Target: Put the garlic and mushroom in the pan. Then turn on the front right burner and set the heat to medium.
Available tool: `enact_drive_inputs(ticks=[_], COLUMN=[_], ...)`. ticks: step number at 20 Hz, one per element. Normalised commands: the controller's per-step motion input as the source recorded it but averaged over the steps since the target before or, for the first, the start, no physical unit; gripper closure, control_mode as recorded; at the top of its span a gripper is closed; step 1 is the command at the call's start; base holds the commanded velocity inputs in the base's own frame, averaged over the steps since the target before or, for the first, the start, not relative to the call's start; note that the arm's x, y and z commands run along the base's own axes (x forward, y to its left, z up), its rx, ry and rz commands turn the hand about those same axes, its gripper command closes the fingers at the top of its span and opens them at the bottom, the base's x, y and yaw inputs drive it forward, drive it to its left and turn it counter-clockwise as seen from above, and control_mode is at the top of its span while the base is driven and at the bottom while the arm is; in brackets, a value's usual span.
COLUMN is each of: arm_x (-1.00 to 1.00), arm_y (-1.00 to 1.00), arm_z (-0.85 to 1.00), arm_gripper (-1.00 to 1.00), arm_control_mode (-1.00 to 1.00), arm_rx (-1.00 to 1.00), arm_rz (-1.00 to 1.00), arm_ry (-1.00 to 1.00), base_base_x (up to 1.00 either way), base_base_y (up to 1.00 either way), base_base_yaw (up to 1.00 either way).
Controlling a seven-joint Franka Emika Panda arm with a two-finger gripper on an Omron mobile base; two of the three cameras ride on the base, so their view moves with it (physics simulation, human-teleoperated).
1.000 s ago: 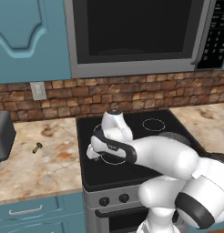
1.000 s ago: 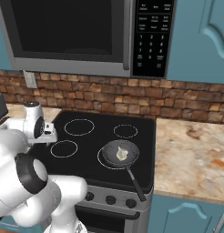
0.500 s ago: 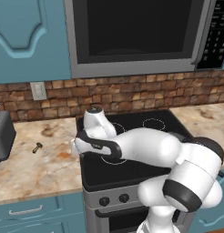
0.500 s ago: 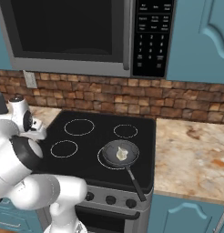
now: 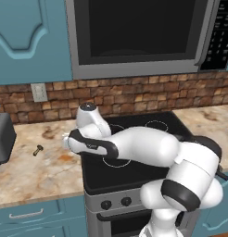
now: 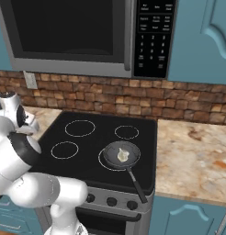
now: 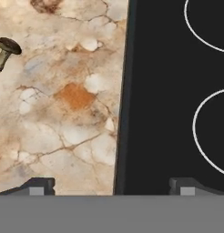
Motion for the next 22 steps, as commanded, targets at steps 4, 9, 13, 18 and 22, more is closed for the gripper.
enact_drive_inputs(ticks=[4, 9, 13, 18, 22], arm_x=[0.28, 0.14, 0.10, 0.16, 0.23], arm_y=[0.31, 0.44, 0.58, 0.26, 0.00], arm_z=[0.11, 0.07, 0.24, 0.28, -0.09], arm_gripper=[-1.00, -1.00, -1.00, -1.00, -1.00], arm_control_mode=[-1.00, -1.00, -1.00, -1.00, -1.00], arm_rx=[0.15, 0.13, 0.01, -0.01, -0.06], arm_rz=[0.00, 0.00, 0.00, 0.00, 0.00], arm_ry=[-0.20, -0.17, 0.06, 0.27, 0.30], base_base_x=[0.00, 0.00, 0.00, 0.00, 0.00], base_base_y=[0.00, 0.00, 0.00, 0.00, 0.00], base_base_yaw=[0.00, 0.00, 0.00, 0.00, 0.00])
